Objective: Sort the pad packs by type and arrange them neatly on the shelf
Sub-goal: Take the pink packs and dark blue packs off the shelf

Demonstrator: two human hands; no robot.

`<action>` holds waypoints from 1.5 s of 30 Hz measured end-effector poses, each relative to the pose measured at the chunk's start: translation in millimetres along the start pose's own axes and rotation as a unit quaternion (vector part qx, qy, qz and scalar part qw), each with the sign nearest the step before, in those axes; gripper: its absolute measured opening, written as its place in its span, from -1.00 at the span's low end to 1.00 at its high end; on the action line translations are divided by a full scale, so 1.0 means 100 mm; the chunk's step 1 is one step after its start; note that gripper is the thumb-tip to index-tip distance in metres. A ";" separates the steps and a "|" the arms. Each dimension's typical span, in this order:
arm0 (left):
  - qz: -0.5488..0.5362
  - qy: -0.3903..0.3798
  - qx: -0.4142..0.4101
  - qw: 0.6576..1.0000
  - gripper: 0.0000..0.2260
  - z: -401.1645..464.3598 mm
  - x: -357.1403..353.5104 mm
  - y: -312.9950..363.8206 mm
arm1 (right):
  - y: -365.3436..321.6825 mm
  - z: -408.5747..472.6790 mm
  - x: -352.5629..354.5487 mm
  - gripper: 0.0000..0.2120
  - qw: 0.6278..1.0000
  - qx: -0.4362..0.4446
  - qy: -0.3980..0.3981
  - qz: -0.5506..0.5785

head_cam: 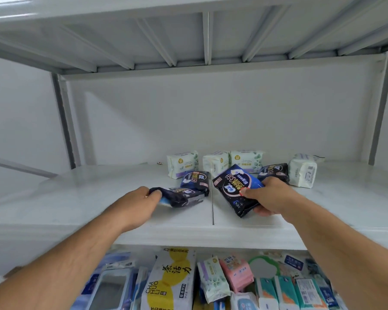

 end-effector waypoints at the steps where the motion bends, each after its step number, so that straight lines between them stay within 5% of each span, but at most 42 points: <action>1: 0.027 -0.015 0.024 0.999 -0.57 0.02 -0.01 0.03 | -0.01 0.00 -0.01 -0.64 1.000 0.002 -0.003 0.000; 4: 0.003 -0.100 0.058 0.993 -0.40 0.05 -0.06 0.14 | -0.03 -0.02 -0.04 -0.64 1.000 0.006 -0.011 -0.009; 10: -0.073 -0.273 0.027 0.959 -0.71 0.06 0.04 0.32 | -0.02 -0.07 0.01 -0.65 1.000 0.009 -0.016 0.003; 13: -0.066 -0.180 -0.028 0.981 -0.87 0.30 0.04 0.39 | 0.00 -0.07 0.07 -0.65 1.000 0.012 -0.013 0.007; 15: -0.008 -0.128 -0.042 0.991 -0.75 0.45 -0.02 0.43 | 0.01 -0.06 0.10 -0.66 1.000 0.012 -0.014 0.012; 18: 0.062 -0.172 -0.010 0.983 -0.52 0.60 -0.24 0.41 | 0.02 -0.07 0.14 -0.68 1.000 0.011 -0.012 0.011; 28: 0.063 -0.248 0.031 0.966 -0.40 0.65 -0.38 0.46 | 0.15 -0.02 0.21 -0.62 0.999 -0.014 -0.012 0.035; 34: -0.115 -0.235 0.011 0.965 -0.63 0.38 -0.25 0.47 | 0.19 -0.07 0.27 -0.78 0.996 0.000 -0.057 0.069; 38: -0.275 -0.092 0.020 0.957 -0.77 0.28 -0.16 0.50 | 0.20 -0.20 0.31 -0.81 0.974 -0.026 -0.079 0.211; 41: -0.366 -0.008 0.047 0.929 -0.81 0.17 -0.29 0.59 | 0.10 -0.36 0.25 -0.85 0.935 -0.035 -0.081 0.342; 45: -0.506 -0.057 0.079 0.857 -0.85 -0.01 -0.65 0.82 | -0.04 -0.54 -0.03 -0.77 0.916 -0.039 -0.094 0.387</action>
Point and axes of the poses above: each hand's wrist, its own z-axis towards the middle knuckle, its own x-axis out of the back of the hand, y = z × x, the point moved 5 cm from there along z, towards the middle knuckle, and after that the axes turned 1 degree about x, right-handed, at the moved point
